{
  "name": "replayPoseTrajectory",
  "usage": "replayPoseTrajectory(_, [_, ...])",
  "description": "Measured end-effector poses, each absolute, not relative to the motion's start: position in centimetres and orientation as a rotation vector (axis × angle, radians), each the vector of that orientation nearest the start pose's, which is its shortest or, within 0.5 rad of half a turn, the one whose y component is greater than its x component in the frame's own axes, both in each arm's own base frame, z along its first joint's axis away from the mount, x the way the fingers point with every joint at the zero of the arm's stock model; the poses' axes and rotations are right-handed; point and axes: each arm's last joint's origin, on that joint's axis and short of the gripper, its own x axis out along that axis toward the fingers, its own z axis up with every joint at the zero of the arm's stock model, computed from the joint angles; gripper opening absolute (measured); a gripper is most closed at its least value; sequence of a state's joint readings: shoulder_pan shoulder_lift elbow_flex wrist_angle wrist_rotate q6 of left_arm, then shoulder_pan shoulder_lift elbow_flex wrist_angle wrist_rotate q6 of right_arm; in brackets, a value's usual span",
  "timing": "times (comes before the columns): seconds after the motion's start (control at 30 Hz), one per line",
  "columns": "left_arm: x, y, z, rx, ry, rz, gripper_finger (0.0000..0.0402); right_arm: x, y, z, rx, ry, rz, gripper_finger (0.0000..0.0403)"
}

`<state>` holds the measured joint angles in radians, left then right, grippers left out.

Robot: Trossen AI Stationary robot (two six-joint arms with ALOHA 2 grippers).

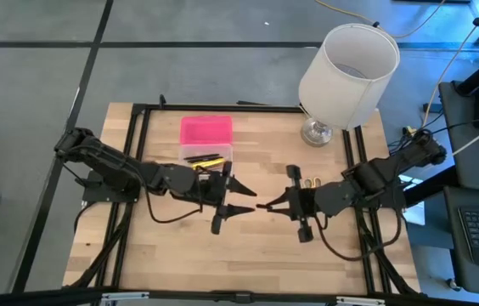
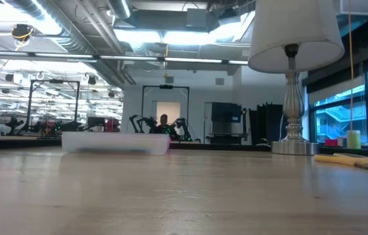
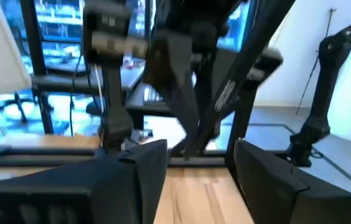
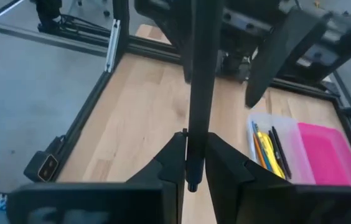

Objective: Pick & place school supplies into a supply box
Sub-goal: Put the black pen into the pink supply box

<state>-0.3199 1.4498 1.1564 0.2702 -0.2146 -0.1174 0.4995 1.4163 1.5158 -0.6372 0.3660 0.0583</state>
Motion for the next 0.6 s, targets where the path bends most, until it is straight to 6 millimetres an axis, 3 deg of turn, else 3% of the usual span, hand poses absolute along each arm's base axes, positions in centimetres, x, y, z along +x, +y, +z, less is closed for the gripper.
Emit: replayPoseTrajectory(0.6, [32.0,-10.2,36.2,-0.104,-0.089,-0.177,0.0183,28.1,13.3,39.6,-0.131,0.469,0.083,0.0053])
